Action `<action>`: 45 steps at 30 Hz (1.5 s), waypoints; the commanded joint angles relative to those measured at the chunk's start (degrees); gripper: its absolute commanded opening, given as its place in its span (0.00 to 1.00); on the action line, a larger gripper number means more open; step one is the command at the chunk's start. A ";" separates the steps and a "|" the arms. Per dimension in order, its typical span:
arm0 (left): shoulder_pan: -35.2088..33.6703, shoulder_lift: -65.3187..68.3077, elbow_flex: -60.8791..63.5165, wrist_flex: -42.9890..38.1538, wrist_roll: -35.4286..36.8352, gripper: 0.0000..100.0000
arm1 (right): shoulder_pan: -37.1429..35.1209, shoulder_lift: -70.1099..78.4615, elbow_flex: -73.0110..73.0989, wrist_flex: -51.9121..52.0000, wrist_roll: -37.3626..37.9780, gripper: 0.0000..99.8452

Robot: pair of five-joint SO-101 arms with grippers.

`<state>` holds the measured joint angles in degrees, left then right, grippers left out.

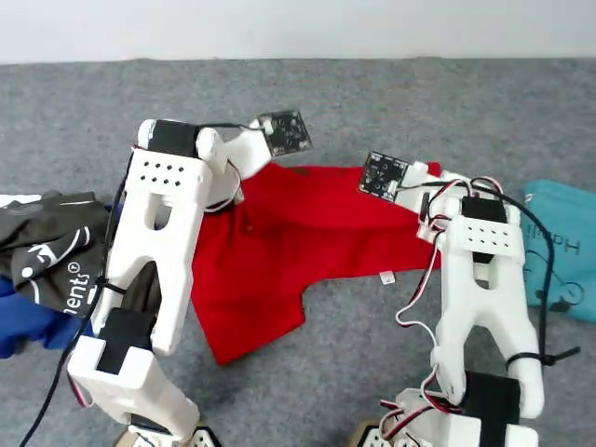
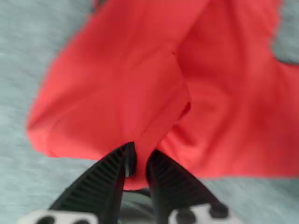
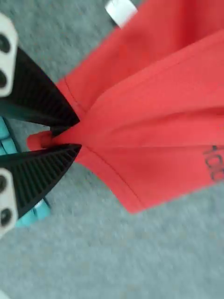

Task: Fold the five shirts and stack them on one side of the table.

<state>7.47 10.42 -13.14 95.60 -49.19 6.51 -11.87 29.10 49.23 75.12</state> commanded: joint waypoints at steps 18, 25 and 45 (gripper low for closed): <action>8.26 -22.15 39.60 4.75 0.70 0.01 | 5.05 0.66 -0.79 1.63 -1.93 0.01; 8.35 -26.99 48.04 3.43 0.70 0.02 | 5.23 2.07 -0.79 0.48 -1.93 0.01; 8.88 -42.20 46.99 -2.81 29.89 0.20 | 8.84 -4.44 -1.05 0.48 -9.58 0.20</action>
<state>18.64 -28.70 37.41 95.96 -22.29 14.86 -12.04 29.01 50.46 68.09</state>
